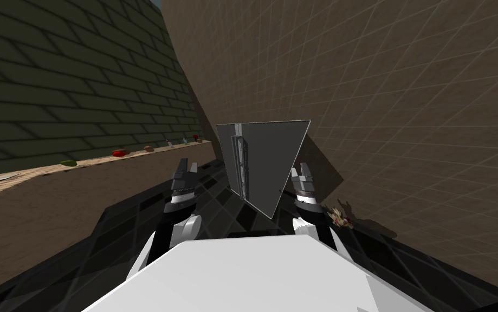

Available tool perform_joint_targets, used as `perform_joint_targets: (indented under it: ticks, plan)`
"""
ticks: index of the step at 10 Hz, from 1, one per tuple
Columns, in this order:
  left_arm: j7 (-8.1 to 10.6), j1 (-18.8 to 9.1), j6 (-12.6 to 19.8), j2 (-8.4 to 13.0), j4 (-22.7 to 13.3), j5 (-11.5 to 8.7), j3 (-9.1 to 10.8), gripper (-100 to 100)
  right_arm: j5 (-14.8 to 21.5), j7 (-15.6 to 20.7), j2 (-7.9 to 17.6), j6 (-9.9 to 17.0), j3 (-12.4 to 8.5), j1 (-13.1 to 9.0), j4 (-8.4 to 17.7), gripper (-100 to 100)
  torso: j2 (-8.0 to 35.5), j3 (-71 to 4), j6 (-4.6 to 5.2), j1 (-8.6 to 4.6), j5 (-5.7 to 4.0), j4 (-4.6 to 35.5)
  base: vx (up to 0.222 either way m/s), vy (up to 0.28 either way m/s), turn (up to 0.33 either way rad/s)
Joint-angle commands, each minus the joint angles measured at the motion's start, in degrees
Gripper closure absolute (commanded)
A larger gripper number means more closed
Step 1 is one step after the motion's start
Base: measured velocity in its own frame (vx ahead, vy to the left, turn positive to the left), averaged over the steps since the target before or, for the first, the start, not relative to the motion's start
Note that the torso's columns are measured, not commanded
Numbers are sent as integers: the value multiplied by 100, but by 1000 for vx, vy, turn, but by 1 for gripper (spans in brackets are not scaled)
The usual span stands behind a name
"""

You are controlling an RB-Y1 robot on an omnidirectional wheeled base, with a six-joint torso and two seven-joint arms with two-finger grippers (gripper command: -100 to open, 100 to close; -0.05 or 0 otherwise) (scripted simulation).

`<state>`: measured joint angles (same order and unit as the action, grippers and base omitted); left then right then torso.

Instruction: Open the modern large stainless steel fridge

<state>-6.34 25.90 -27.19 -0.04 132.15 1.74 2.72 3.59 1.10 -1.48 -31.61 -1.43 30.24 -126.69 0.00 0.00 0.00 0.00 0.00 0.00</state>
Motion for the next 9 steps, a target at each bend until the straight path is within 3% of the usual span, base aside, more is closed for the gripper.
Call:
perform_joint_targets:
  ticks: [1, 9]
  plan:
    - [0, 0, 0, 0, 0, 0, 0, 0, 0, 0, 0, 0, 0, 0, 0, 0, 232, -467, 0, 0, 0, 235, 0, 0, 0]
    - [0, 0, -1, 0, 2, 0, 0, 0, 0, 0, 0, -1, 0, 0, -2, 0, 3539, -7073, 0, 0, 0, 3537, 0, 0, 0]
